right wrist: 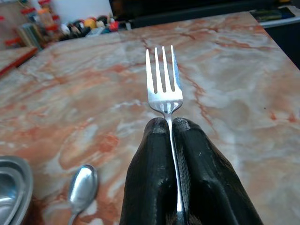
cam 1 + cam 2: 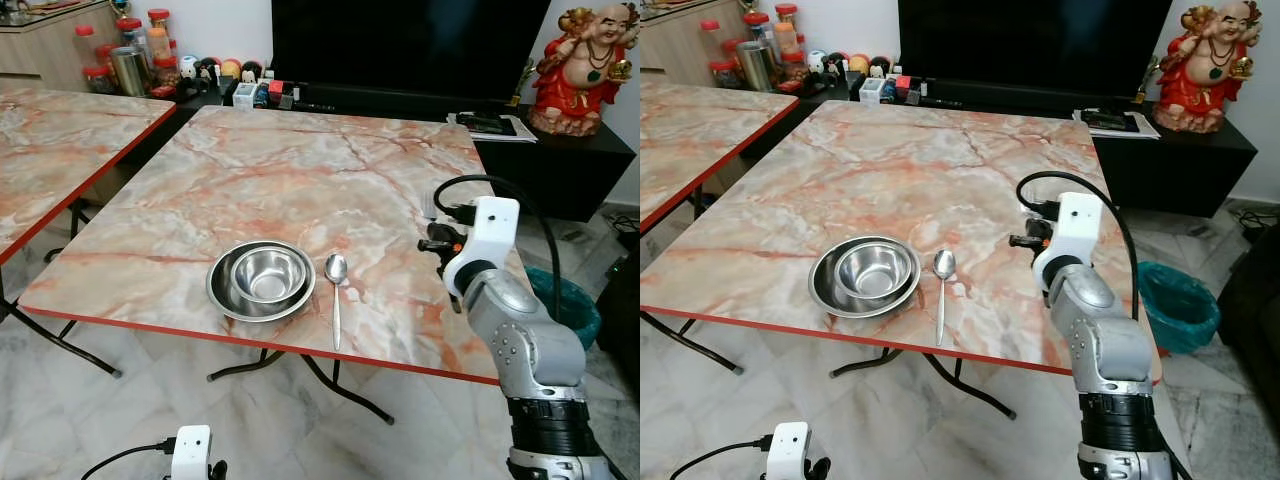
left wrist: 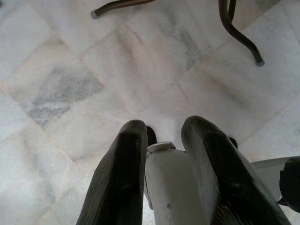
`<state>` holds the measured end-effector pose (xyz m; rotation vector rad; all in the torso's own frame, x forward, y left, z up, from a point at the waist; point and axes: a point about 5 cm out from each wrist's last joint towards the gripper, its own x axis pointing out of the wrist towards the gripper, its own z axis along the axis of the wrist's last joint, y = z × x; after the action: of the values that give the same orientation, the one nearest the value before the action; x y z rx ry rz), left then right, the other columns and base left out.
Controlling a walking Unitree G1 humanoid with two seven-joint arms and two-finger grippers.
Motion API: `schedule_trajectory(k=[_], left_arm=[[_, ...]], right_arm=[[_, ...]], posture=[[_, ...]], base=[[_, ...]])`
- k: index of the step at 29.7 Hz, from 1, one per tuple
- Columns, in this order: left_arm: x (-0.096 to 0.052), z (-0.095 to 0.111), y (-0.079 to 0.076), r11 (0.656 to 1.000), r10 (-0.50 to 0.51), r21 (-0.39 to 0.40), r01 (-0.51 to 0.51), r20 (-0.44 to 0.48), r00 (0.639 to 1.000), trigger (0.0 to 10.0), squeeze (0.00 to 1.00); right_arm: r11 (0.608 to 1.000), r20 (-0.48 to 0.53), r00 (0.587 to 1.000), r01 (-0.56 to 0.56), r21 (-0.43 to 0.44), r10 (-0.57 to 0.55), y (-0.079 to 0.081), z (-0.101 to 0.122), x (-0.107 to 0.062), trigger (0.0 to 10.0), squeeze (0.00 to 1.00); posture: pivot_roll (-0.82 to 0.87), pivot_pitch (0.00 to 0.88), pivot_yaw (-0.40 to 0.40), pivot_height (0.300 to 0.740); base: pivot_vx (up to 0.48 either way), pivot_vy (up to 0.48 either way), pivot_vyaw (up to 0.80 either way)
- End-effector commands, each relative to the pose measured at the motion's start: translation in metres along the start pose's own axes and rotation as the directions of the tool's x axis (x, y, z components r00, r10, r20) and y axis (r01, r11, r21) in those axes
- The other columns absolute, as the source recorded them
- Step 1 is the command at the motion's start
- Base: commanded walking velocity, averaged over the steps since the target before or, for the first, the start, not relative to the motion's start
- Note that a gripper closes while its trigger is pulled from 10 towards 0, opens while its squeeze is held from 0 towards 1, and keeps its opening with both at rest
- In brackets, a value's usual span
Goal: Setting the table
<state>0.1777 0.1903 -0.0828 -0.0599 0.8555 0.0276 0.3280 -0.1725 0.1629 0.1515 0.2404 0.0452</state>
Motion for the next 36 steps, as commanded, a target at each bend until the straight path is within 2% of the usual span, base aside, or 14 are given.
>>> schedule_trajectory(k=[1,4,6,8,9,11,18,24,36], left_arm=[[0.0,-0.002,0.001,1.0,0.01,-0.007,-0.01,-0.017,1.0,10.0,0.0],[0.0,-0.002,0.001,1.0,0.01,-0.007,-0.01,-0.017,1.0,10.0,0.0],[0.0,-0.002,0.001,1.0,0.007,-0.005,-0.007,-0.015,1.0,10.0,0.0],[0.0,-0.002,0.001,1.0,0.006,-0.004,-0.006,-0.014,1.0,10.0,0.0],[0.0,-0.002,0.001,1.0,0.004,-0.001,-0.004,-0.013,1.0,10.0,0.0],[0.0,-0.001,0.002,1.0,0.004,0.001,-0.004,-0.008,1.0,10.0,0.0],[0.0,0.0,0.003,1.0,0.009,0.002,-0.009,0.002,1.0,10.0,0.0],[-0.001,-0.001,0.003,1.0,0.014,-0.015,-0.014,-0.002,1.0,10.0,0.0],[-0.001,-0.002,0.004,1.0,0.015,-0.002,-0.015,-0.005,1.0,10.0,0.0]], right_arm=[[1.0,0.064,0.998,0.019,-0.018,-0.017,-0.005,0.004,0.002,10.0,0.0],[0.999,0.099,0.995,0.021,-0.033,-0.018,-0.006,0.006,0.002,10.0,0.0],[0.999,0.23,0.973,0.033,-0.005,-0.031,-0.016,0.007,0.0,10.0,0.0],[0.999,0.268,0.963,0.038,0.003,-0.038,-0.02,0.007,-0.001,10.0,0.0],[0.998,0.29,0.956,0.063,-0.025,-0.053,-0.024,0.004,-0.002,10.0,0.0],[0.994,0.296,0.952,0.094,-0.063,-0.071,-0.03,-0.006,-0.002,10.0,0.0],[0.991,0.266,0.958,0.124,-0.044,-0.108,-0.037,-0.022,0.001,10.0,0.0],[0.992,0.288,0.953,0.118,-0.05,-0.098,-0.036,-0.027,0.004,10.0,0.0],[0.993,0.28,0.955,0.111,-0.036,-0.096,-0.037,-0.03,0.009,10.0,0.0]], posture=[[-0.03,0.0,-0.049,0.736],[-0.03,0.0,-0.049,0.736],[-0.03,0.0,-0.044,0.736],[-0.03,0.0,-0.044,0.736],[-0.03,0.0,-0.042,0.736],[-0.02,0.0,-0.04,0.736],[-0.02,0.0,-0.037,0.736],[-0.02,0.0,-0.035,0.736],[-0.01,0.0,-0.029,0.736]], base=[[0.0,0.292,0.0],[0.0,0.292,0.0],[0.0,0.131,0.0],[0.0,0.0,0.0],[0.0,0.0,0.0],[0.0,0.0,0.0],[0.0,0.0,0.0],[0.0,0.0,0.0],[0.0,0.461,0.0]])
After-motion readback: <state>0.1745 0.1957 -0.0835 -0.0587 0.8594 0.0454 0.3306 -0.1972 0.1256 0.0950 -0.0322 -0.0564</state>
